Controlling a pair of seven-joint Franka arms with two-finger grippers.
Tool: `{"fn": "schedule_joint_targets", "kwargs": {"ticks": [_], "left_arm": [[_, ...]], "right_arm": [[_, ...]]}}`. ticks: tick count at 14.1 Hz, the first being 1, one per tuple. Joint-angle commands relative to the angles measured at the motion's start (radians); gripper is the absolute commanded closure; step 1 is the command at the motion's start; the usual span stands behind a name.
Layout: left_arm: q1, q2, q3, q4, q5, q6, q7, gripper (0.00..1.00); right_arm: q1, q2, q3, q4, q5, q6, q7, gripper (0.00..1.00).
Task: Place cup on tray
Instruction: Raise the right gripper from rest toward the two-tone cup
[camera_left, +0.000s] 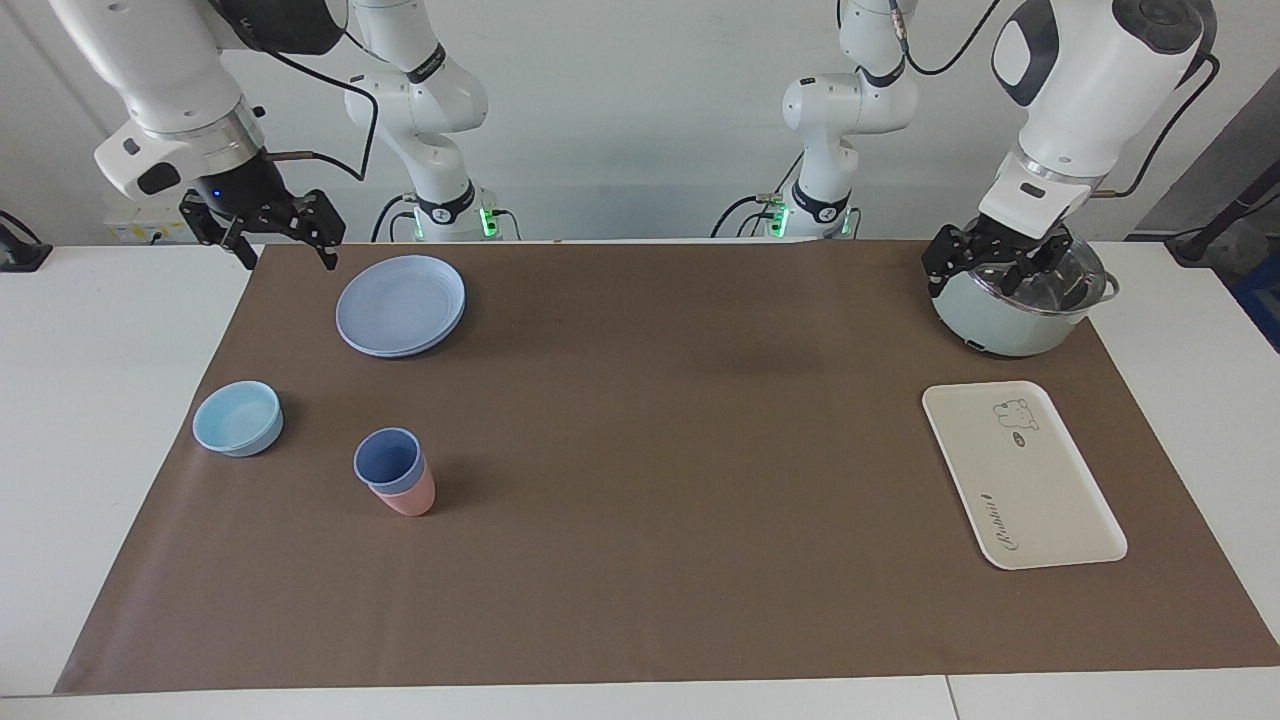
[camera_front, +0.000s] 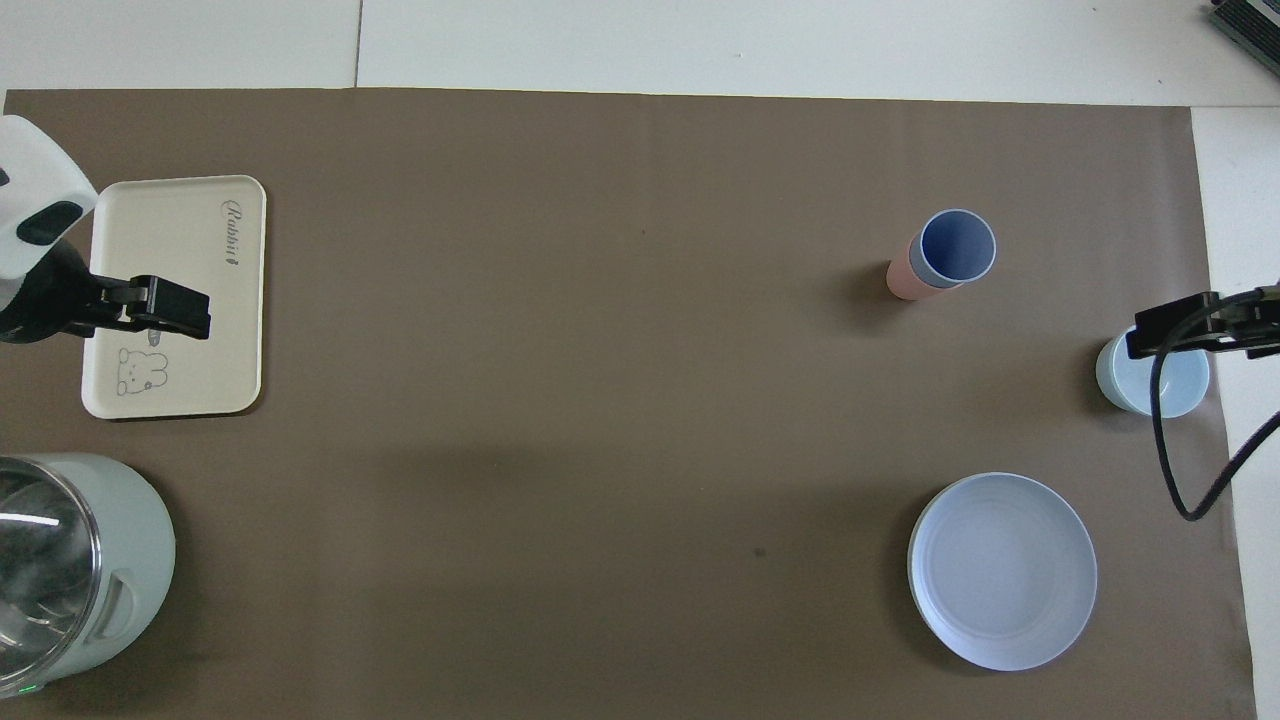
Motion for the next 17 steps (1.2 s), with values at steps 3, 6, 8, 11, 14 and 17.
{"fn": "schedule_joint_targets", "kwargs": {"ticks": [3, 6, 8, 11, 14, 17], "left_arm": [[-0.037, -0.022, 0.003, -0.02, 0.023, -0.001, -0.01, 0.0], [-0.034, -0.022, 0.005, -0.02, 0.023, 0.001, 0.007, 0.0], [-0.026, -0.022, 0.005, -0.02, 0.023, -0.001, -0.007, 0.0], [-0.035, -0.024, 0.005, -0.023, 0.023, -0.002, 0.0, 0.0], [-0.037, -0.024, 0.003, -0.023, 0.023, -0.001, -0.006, 0.0], [-0.037, -0.024, 0.003, -0.025, 0.023, -0.001, -0.006, 0.0]], "right_arm": [[-0.011, -0.007, 0.01, 0.0, 0.003, -0.008, 0.011, 0.0], [-0.011, -0.007, 0.01, -0.002, 0.004, -0.006, 0.011, 0.0], [-0.009, -0.008, 0.01, -0.012, 0.004, 0.007, 0.018, 0.0], [-0.021, -0.037, 0.009, -0.11, 0.036, 0.156, -0.063, 0.0], [-0.054, -0.027, 0.004, -0.195, 0.122, 0.329, -0.258, 0.0], [-0.106, -0.013, 0.004, -0.293, 0.248, 0.486, -0.518, 0.0]]}}
